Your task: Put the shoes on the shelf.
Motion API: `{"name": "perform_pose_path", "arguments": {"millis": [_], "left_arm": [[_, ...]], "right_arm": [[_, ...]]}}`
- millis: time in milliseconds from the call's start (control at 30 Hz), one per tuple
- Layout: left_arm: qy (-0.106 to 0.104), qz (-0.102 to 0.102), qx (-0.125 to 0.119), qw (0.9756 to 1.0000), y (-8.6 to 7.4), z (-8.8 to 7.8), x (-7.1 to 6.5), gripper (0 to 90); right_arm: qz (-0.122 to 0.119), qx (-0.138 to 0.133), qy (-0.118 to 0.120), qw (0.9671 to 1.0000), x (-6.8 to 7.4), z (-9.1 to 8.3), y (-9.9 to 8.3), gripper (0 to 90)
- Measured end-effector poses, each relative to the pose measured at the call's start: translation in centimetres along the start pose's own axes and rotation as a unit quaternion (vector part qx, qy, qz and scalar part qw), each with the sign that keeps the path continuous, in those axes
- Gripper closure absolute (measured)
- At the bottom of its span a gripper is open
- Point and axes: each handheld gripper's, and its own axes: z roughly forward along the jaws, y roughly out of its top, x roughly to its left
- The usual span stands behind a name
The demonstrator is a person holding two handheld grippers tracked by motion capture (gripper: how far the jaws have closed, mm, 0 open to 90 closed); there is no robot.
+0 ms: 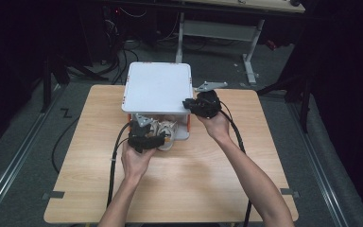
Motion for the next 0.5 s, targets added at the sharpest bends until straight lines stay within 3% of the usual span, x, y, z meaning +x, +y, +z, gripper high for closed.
{"name": "perform_pose_path", "arguments": {"millis": [67,233,500], "left_arm": [[0.003,-0.005,0.015,0.9999,-0.7,-0.4,0.1,15.5],[0.031,0.0,0.069,0.9971,-2.4,0.0,0.0,13.7],[0.06,-0.025,0.101,0.9927,-3.2,2.7,-0.5,10.4]], "right_arm": [[0.002,0.0,0.001,1.0,0.0,0.0,0.0,78.3],[0.003,0.001,0.002,1.0,0.0,0.0,0.0,77.8],[-0.003,0.0,-0.004,1.0,0.2,0.0,0.0,77.1]]}}
